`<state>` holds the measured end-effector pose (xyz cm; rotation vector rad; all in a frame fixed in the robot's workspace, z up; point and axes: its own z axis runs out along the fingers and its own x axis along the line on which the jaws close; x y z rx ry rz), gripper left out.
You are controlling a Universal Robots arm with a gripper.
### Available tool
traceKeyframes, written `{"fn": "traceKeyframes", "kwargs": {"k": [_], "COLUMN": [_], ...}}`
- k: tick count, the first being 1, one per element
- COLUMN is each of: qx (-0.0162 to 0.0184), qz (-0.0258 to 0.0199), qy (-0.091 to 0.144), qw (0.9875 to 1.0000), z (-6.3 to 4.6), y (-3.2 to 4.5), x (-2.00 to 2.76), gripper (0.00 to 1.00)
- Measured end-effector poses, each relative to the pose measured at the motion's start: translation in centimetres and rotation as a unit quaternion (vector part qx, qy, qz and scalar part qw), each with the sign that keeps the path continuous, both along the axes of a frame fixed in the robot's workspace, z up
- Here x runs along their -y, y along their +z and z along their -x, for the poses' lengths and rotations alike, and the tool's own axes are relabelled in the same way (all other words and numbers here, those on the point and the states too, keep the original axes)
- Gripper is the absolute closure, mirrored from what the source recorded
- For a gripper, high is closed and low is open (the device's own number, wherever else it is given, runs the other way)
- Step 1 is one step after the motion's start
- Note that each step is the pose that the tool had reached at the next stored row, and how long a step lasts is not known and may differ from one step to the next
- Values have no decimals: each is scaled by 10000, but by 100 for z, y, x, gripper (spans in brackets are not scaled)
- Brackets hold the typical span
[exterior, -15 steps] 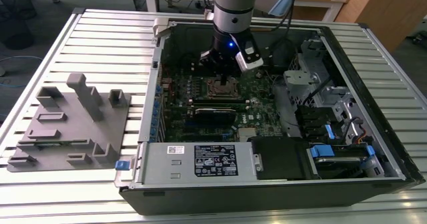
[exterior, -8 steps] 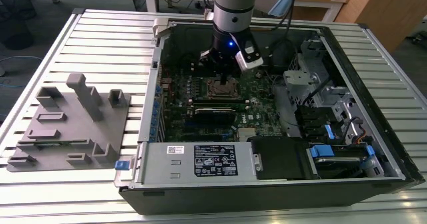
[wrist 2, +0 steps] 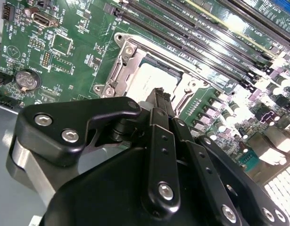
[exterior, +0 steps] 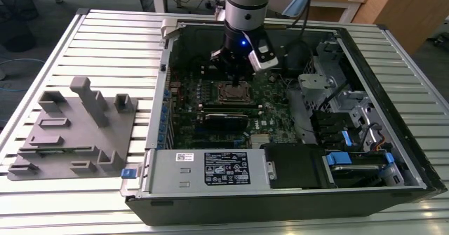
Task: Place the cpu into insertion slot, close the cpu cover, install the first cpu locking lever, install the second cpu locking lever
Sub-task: 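Install the second cpu locking lever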
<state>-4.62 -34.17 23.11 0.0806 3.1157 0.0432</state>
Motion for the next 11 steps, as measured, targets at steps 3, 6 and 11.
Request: {"fn": "traceKeyframes", "kwargs": {"k": [3,6,11], "qx": [0,0,0], "qz": [0,0,0], "qy": [0,0,0], "qw": [10000,10000,10000], "z": [0,0,0], "y": [36,41,42], "x": [0,0,0], "gripper": [89,89,89]}}
